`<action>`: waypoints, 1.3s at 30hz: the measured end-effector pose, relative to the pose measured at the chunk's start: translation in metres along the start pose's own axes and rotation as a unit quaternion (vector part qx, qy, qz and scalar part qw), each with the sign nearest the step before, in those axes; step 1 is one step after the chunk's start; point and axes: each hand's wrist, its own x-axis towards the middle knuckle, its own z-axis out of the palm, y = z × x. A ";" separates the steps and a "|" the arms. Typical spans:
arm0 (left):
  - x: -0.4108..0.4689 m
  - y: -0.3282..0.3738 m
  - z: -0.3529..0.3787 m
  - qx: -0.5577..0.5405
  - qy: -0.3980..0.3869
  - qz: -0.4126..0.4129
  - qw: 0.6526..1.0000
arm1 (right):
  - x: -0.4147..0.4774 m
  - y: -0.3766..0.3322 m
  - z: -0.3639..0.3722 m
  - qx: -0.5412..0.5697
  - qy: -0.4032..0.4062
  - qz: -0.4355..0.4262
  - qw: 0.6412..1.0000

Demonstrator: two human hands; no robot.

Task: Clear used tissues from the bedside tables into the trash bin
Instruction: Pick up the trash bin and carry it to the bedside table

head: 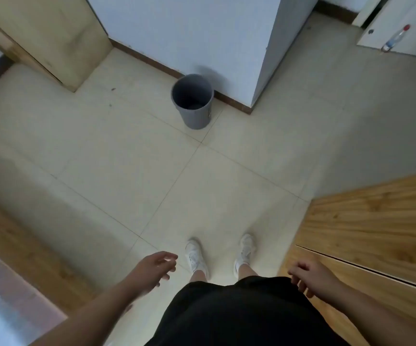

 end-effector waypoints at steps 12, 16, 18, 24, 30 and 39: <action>-0.018 0.014 0.012 -0.131 0.097 -0.059 0.985 | 0.032 -0.069 -0.082 -0.061 0.013 -0.063 0.996; -0.012 -0.011 -0.003 -0.166 0.107 -0.101 0.975 | 0.059 -0.157 -0.105 -0.038 0.029 -0.113 0.992; -0.001 -0.019 -0.017 -0.176 0.107 -0.114 0.972 | 0.072 -0.202 -0.110 -0.032 0.034 -0.130 0.990; 0.061 0.003 -0.095 -0.166 0.070 -0.111 0.977 | 0.100 -0.299 -0.115 0.027 0.077 -0.126 0.989; 0.129 0.093 -0.214 -0.099 0.054 -0.039 0.993 | 0.113 -0.321 -0.118 0.003 0.087 -0.076 0.993; 0.210 0.252 -0.329 -0.115 0.126 0.050 0.984 | 0.157 -0.312 -0.167 -0.009 0.077 0.044 0.996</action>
